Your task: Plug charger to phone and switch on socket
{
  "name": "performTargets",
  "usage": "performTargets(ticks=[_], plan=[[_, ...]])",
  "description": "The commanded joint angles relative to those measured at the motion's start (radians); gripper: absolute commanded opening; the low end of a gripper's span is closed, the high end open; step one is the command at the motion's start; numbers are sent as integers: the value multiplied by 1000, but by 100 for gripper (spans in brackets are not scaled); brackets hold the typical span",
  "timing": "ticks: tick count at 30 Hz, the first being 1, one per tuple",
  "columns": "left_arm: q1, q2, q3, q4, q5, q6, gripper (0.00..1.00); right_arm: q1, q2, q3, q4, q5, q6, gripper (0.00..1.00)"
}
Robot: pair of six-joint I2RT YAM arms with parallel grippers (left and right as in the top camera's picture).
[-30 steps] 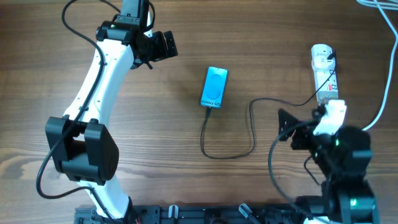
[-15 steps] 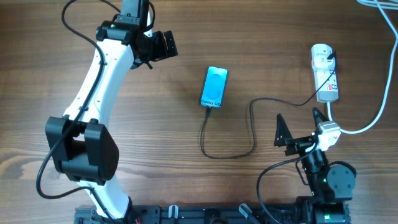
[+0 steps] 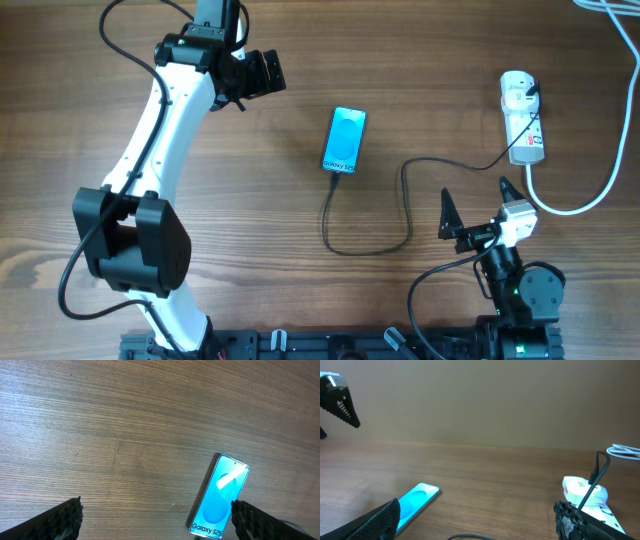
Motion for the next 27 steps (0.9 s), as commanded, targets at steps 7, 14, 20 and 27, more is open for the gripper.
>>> performTargets(ticks=[7, 14, 20, 27], plan=[[2, 8, -1, 3, -6, 5, 100, 4, -14, -2, -8, 77, 76, 100], [2, 8, -1, 3, -6, 5, 100, 4, -14, -2, -10, 79, -48, 100], [2, 8, -1, 3, -6, 5, 100, 4, -14, -2, -5, 60, -43, 100], [2, 8, -1, 3, -6, 5, 100, 4, -14, -2, -5, 60, -43, 100]])
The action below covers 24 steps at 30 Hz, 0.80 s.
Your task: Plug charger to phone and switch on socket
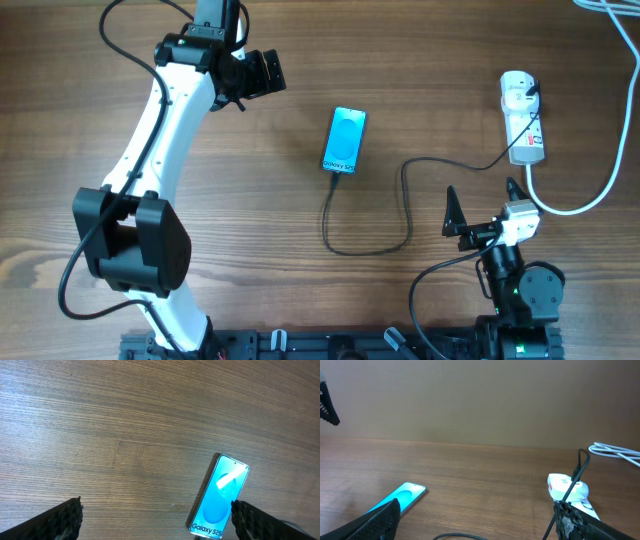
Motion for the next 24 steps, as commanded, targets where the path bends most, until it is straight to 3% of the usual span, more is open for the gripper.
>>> performTargets(ticks=[1, 18, 24], plan=[[2, 8, -1, 3, -6, 5, 100, 4, -14, -2, 3, -4, -18, 100], [2, 8, -1, -3, -17, 9, 100, 4, -14, -2, 3, -4, -18, 100], [-12, 1, -1, -170, -99, 8, 100, 4, -13, -2, 4, -4, -18, 100]])
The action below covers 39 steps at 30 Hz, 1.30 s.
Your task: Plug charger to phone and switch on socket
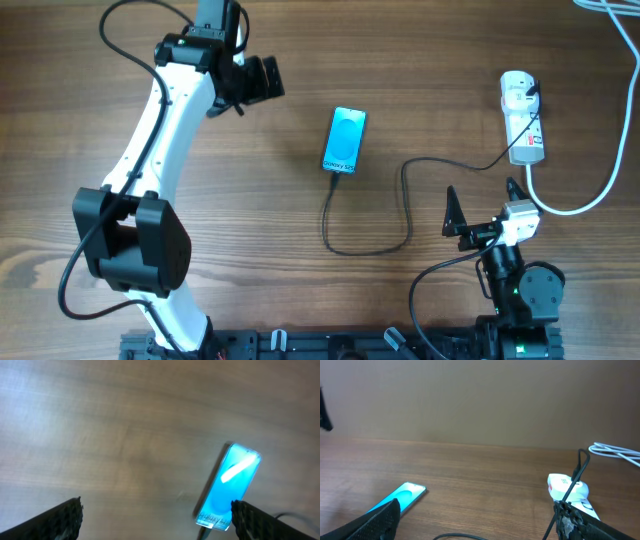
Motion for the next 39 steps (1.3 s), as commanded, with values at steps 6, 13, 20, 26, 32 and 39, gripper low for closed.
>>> performTargets(ticks=[6, 13, 20, 26, 32, 39], plan=[[-73, -169, -171, -21, -155, 5, 100, 4, -11, -2, 4, -4, -17, 100], [-71, -534, -547, 171, -184, 5, 100, 4, -10, -2, 4, -4, -18, 100], [20, -950, -730, 132, -184, 5, 100, 4, -10, -2, 4, -4, -17, 100], [83, -1178, -898, 132, -184, 6, 100, 4, -10, -2, 4, -4, -17, 100], [103, -1234, -1011, 191, -175, 6, 100, 4, -10, -2, 4, -4, -17, 100], [99, -1232, -1086, 323, -174, 9, 100, 4, -10, -2, 4, -4, -17, 100]])
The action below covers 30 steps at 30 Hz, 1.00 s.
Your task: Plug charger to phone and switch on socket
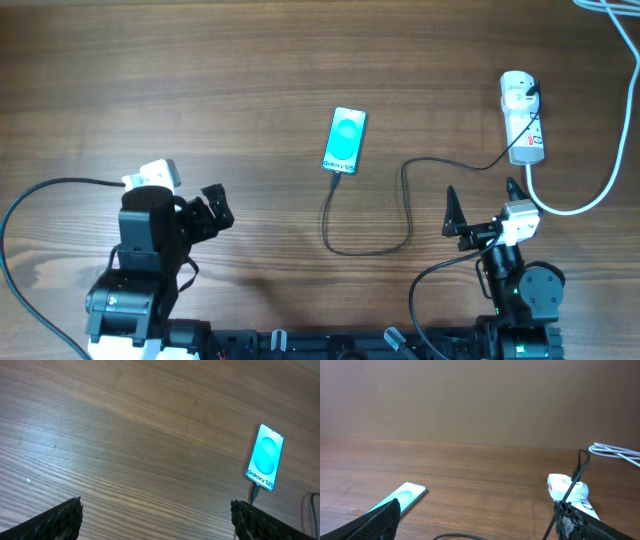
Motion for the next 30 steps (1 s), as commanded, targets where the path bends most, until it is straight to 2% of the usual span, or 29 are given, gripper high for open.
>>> performTargets(ticks=[1, 8, 14, 19, 26, 30], plan=[[2, -18, -74, 78, 2, 8, 100, 4, -10, -1, 3, -4, -17, 100], [6, -230, -277, 282, 1, 8, 100, 4, -10, -1, 3, -4, -17, 100], [6, -439, -364, 393, -10, 19, 100, 4, -10, -1, 3, -4, -17, 100], [12, -528, -494, 597, 84, 232, 100, 4, -10, -1, 3, -4, -17, 100], [111, -640, -578, 652, 93, 242, 100, 4, -10, -1, 3, -4, -17, 100], [179, -696, -617, 668, 166, 242, 100, 4, -10, -1, 3, -4, -17, 100]])
